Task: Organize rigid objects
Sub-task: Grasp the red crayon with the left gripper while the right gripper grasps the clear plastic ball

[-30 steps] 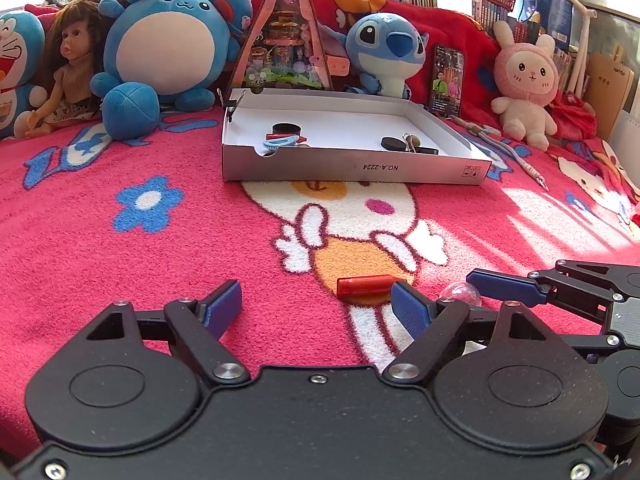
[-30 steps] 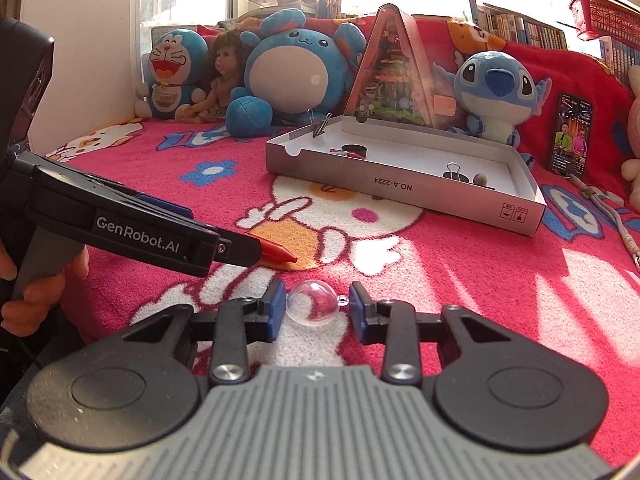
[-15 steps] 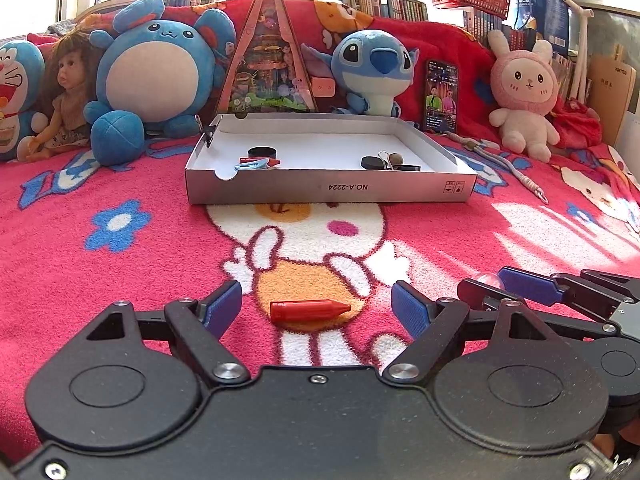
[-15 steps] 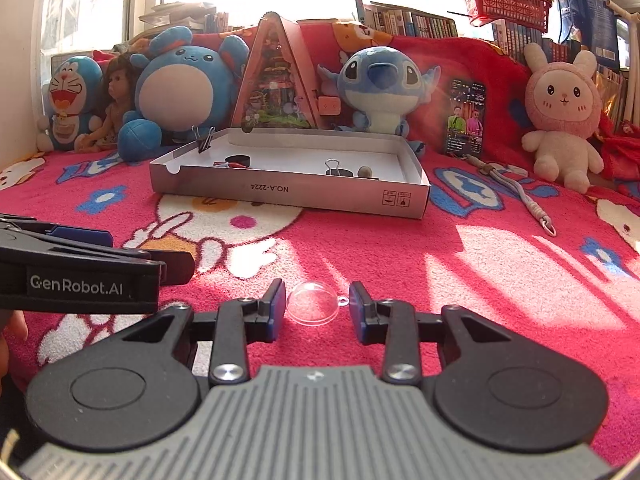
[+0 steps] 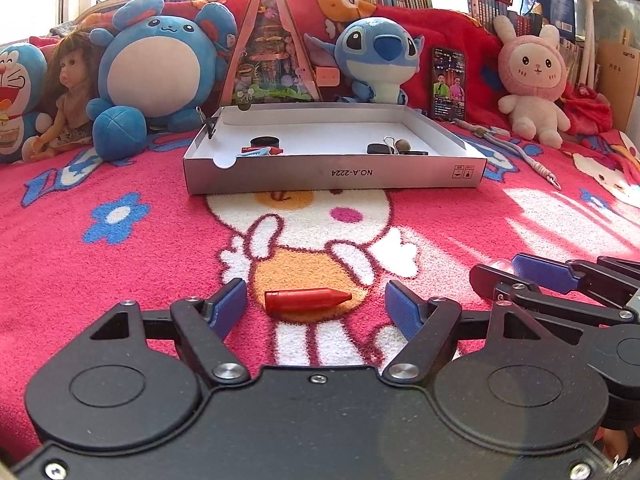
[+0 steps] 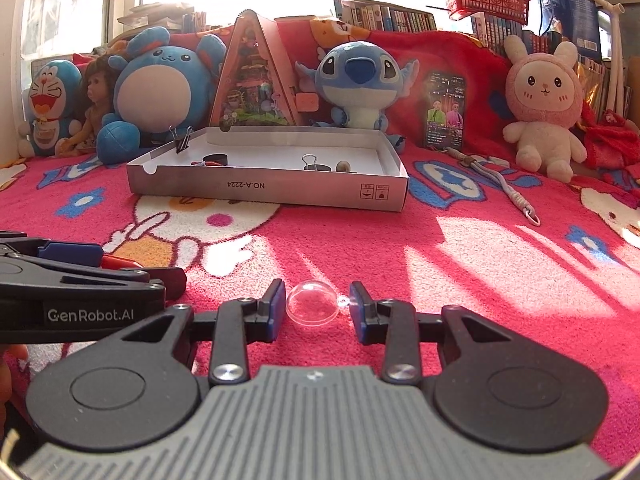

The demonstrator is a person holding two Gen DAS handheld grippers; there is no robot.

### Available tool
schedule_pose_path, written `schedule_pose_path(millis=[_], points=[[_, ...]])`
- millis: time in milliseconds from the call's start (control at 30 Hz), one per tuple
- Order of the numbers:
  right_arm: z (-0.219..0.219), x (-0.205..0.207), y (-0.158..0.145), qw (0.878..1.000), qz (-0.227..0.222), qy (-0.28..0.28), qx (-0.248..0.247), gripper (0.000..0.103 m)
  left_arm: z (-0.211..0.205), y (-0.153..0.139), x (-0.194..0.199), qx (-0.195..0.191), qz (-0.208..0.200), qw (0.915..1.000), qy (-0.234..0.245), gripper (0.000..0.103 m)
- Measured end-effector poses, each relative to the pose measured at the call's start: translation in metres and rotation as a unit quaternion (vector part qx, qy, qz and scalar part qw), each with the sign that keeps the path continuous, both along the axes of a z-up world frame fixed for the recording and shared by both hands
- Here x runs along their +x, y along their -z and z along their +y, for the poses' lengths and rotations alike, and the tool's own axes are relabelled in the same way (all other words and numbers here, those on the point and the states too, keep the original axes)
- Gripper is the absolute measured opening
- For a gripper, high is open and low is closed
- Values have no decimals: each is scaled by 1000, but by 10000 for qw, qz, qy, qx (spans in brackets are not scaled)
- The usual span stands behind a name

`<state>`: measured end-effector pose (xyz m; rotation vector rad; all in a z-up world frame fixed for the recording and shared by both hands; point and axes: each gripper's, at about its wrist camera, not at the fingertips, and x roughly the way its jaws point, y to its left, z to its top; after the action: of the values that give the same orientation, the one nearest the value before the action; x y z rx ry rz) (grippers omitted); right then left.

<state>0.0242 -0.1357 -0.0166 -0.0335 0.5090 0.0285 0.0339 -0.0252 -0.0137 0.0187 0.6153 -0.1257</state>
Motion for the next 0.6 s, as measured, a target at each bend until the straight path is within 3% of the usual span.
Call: schedule_pose_path(millis=[600], points=[[11,5,0,9999,23,-148,68,42,4,1,-4,53,-99,9999,-16,52]])
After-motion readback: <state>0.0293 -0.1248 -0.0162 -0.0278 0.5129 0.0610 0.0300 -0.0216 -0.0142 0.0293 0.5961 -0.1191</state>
